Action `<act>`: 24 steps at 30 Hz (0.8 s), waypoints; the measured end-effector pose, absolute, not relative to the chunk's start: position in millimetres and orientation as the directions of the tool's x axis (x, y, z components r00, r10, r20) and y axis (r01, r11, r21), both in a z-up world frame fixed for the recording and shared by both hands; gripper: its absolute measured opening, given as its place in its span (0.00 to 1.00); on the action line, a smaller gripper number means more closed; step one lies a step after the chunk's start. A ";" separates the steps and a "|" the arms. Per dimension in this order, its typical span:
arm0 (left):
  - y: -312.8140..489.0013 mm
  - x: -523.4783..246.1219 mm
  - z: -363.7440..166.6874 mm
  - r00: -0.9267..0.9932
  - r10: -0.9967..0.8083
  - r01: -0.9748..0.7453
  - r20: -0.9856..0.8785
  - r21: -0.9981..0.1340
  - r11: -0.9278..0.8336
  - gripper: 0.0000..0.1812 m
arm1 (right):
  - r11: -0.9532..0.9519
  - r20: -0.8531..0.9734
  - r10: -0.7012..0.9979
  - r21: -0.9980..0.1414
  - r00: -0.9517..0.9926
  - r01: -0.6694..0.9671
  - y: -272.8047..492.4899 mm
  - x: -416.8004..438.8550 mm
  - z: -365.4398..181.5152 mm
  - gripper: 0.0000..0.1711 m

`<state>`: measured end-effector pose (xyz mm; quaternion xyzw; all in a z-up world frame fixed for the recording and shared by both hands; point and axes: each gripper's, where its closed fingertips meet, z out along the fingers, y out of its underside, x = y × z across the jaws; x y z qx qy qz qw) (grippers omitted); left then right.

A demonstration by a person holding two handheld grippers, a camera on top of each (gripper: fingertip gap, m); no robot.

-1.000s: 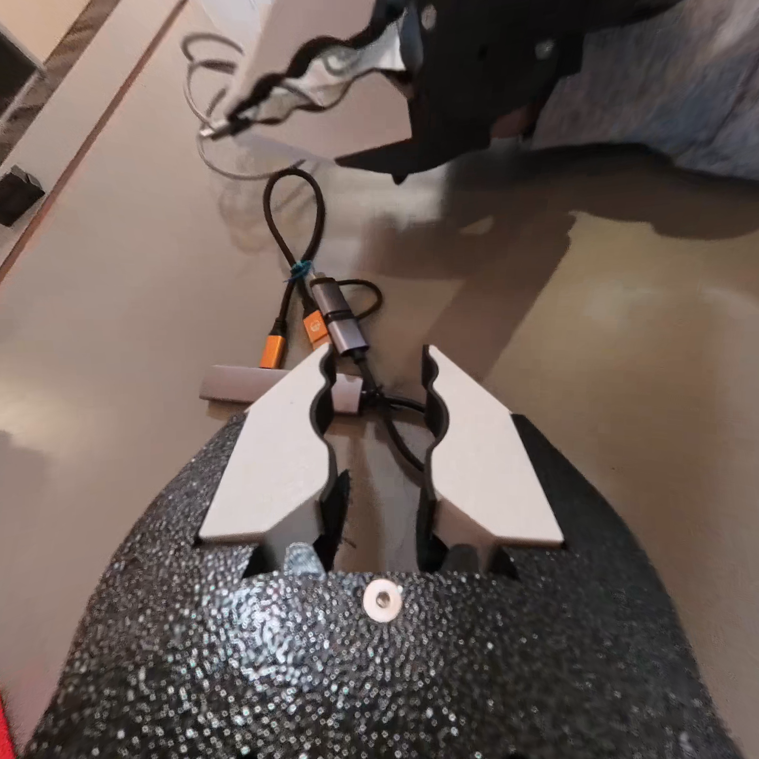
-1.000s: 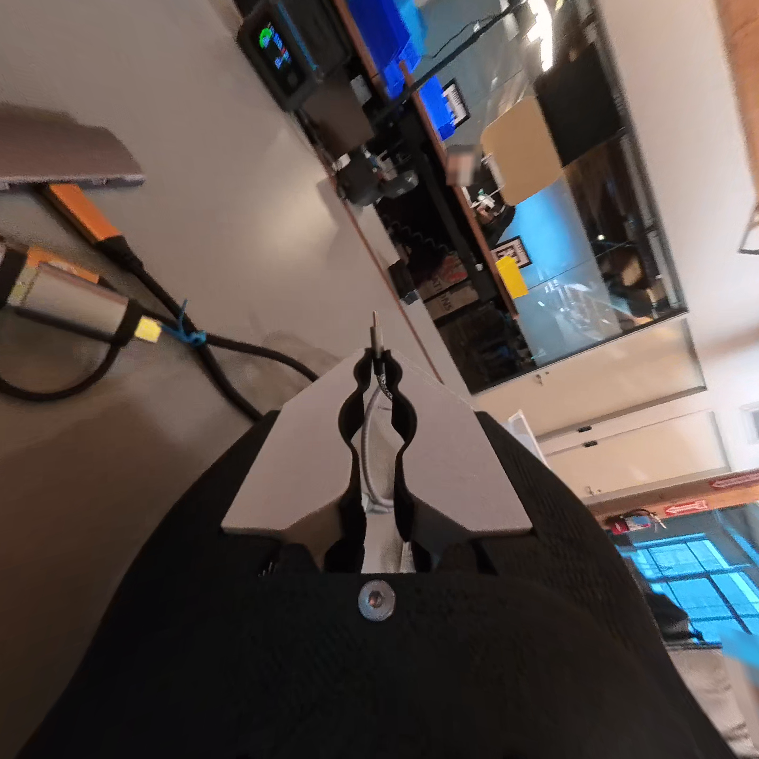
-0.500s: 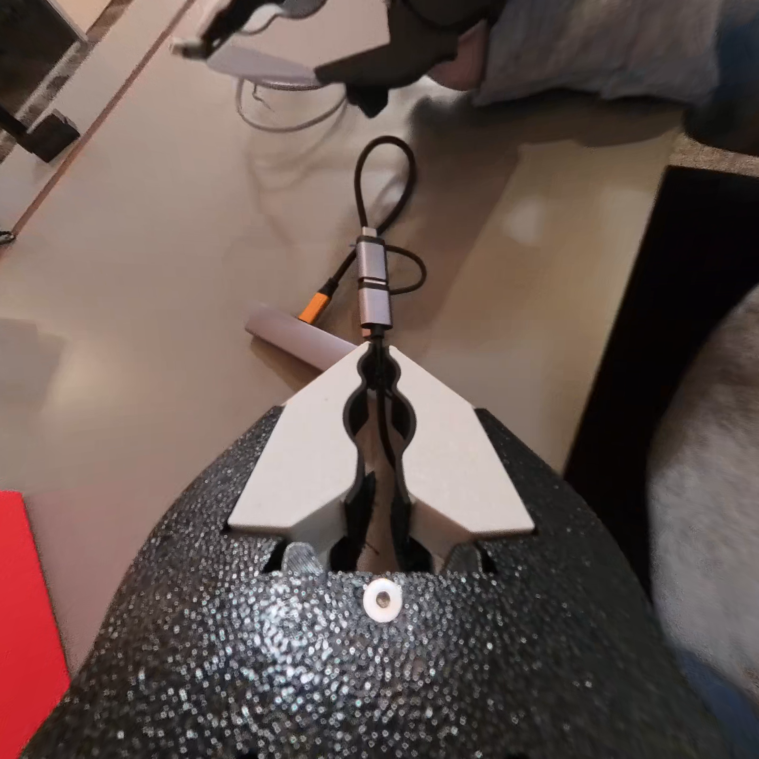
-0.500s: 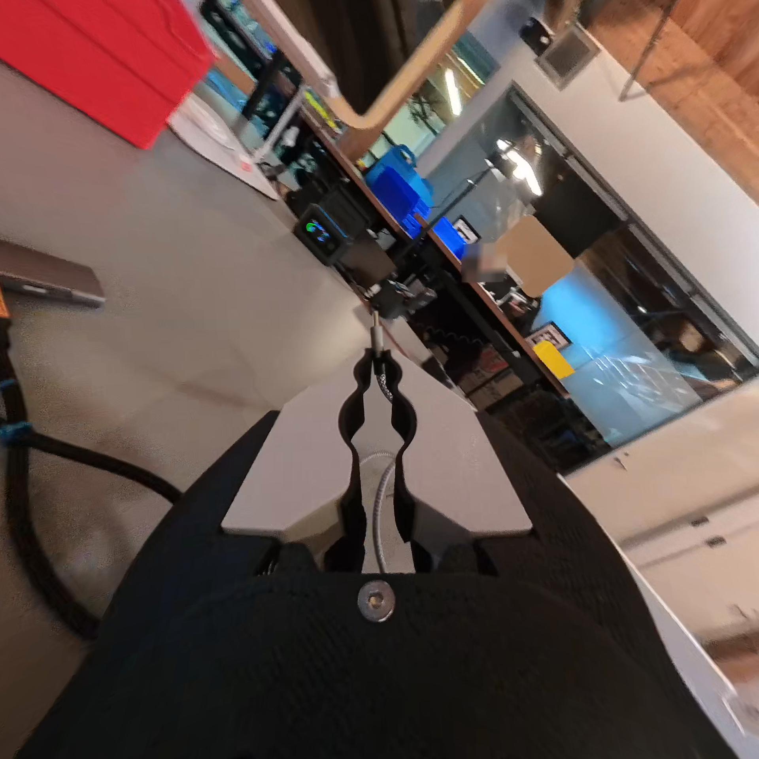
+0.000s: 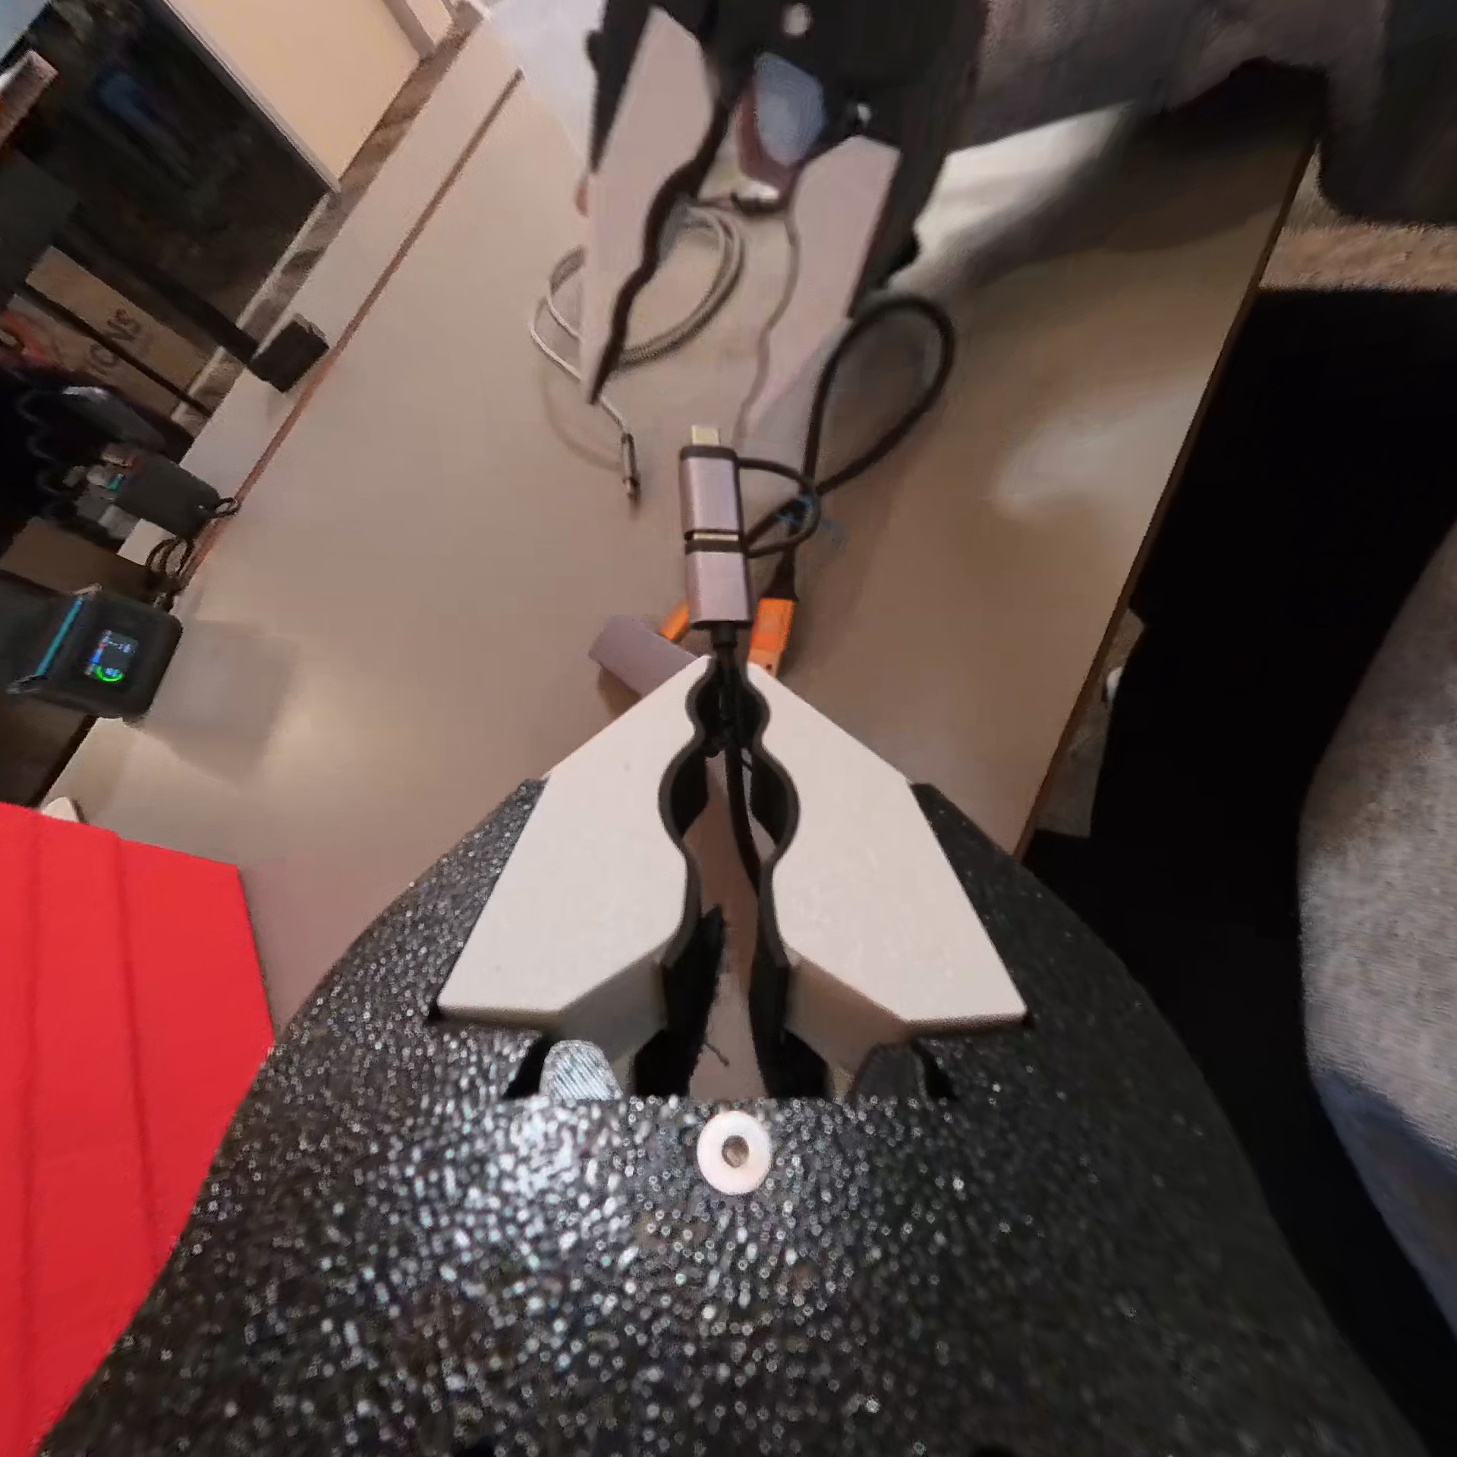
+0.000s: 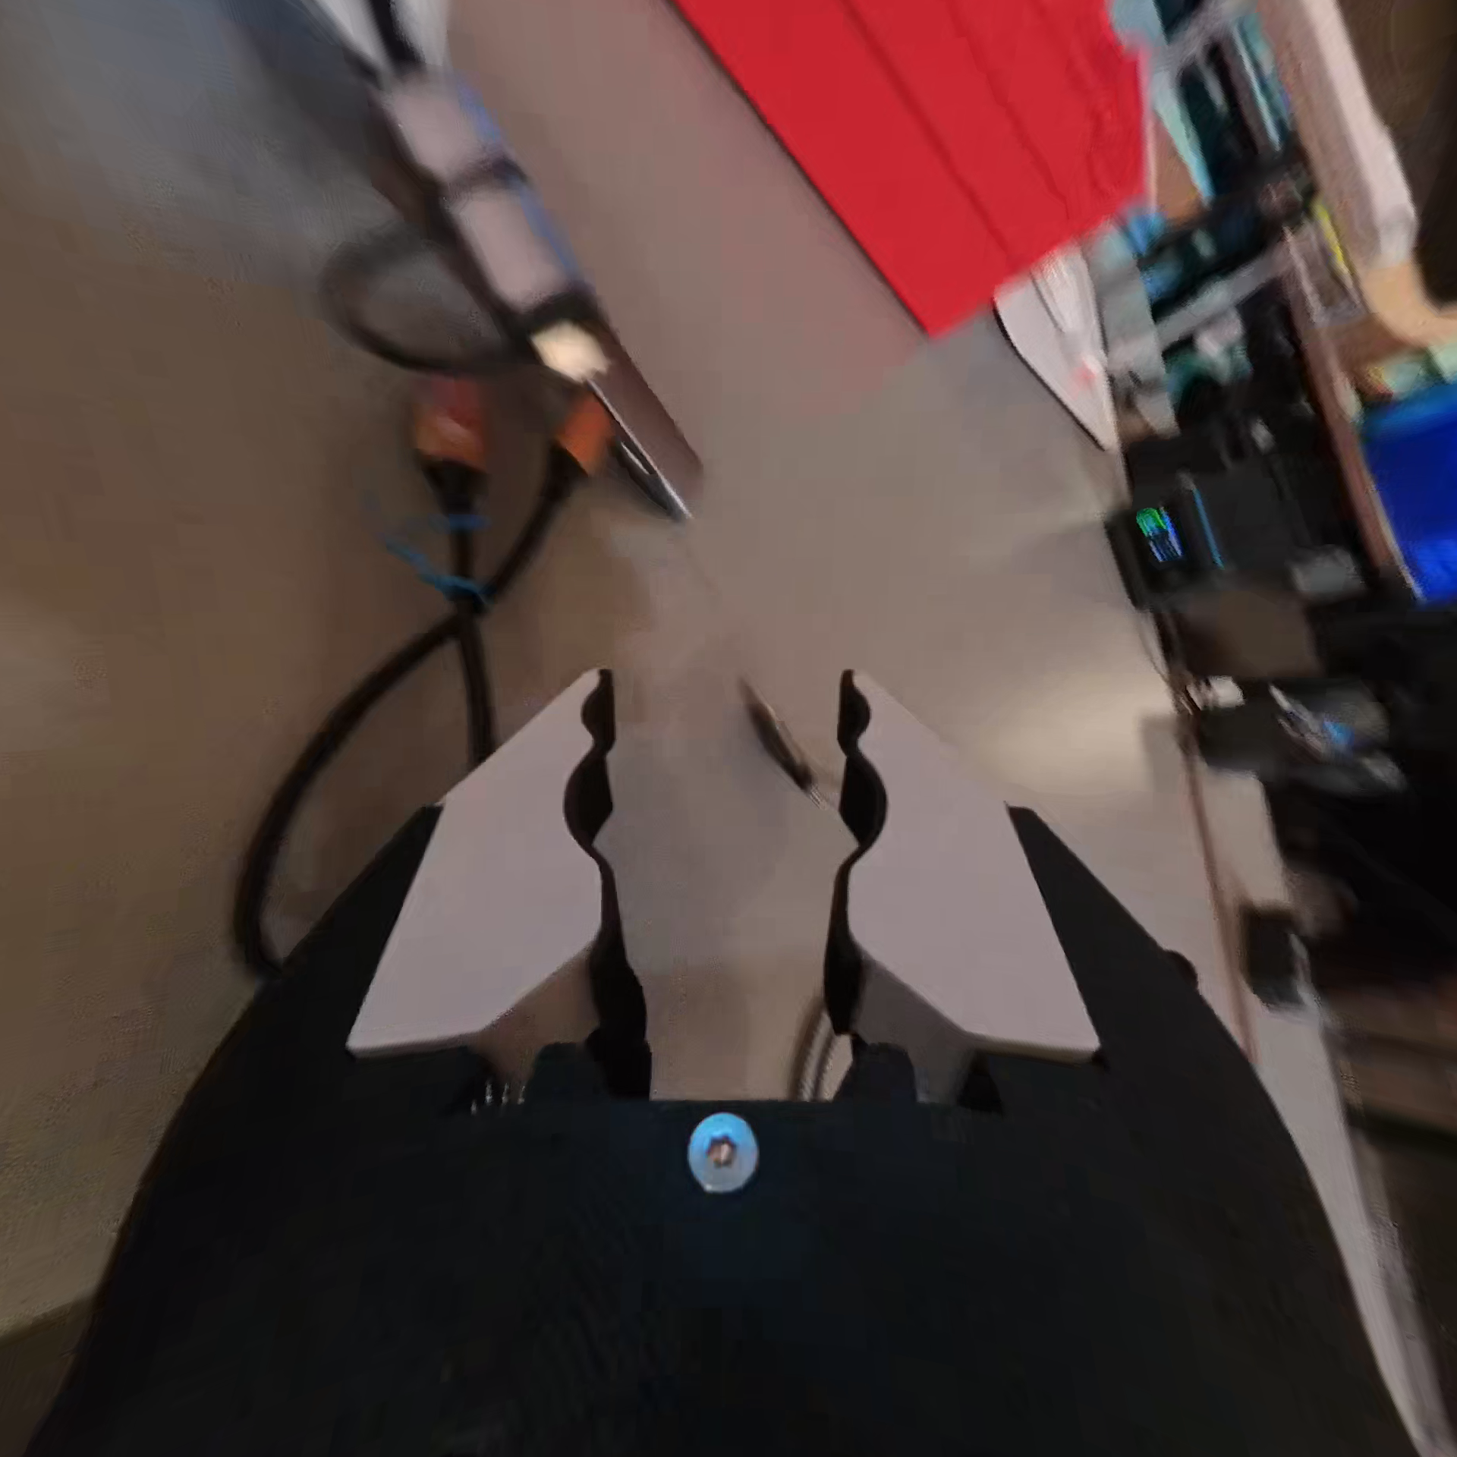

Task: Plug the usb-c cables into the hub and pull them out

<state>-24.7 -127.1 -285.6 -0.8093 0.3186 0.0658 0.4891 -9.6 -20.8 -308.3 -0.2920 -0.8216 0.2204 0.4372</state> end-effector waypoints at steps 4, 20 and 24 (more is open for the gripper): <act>-121.9 -30.1 -266.4 0.840 -0.435 -0.473 -0.324 -0.830 -0.296 0.00 | 0.662 0.487 0.687 -0.726 -0.539 0.188 -57.5 -3.6 -289.6 0.35; -133.0 4.5 -223.2 0.712 -0.701 -0.237 0.034 -0.929 -0.285 0.00 | 0.834 0.821 0.507 -0.545 -0.263 -0.093 -120.8 -34.2 -252.9 0.26; -129.9 6.6 -211.3 0.707 -0.702 -0.146 0.084 -0.954 -0.260 0.00 | 0.868 0.862 0.471 -0.490 -0.187 -0.074 -119.6 -38.8 -249.9 0.05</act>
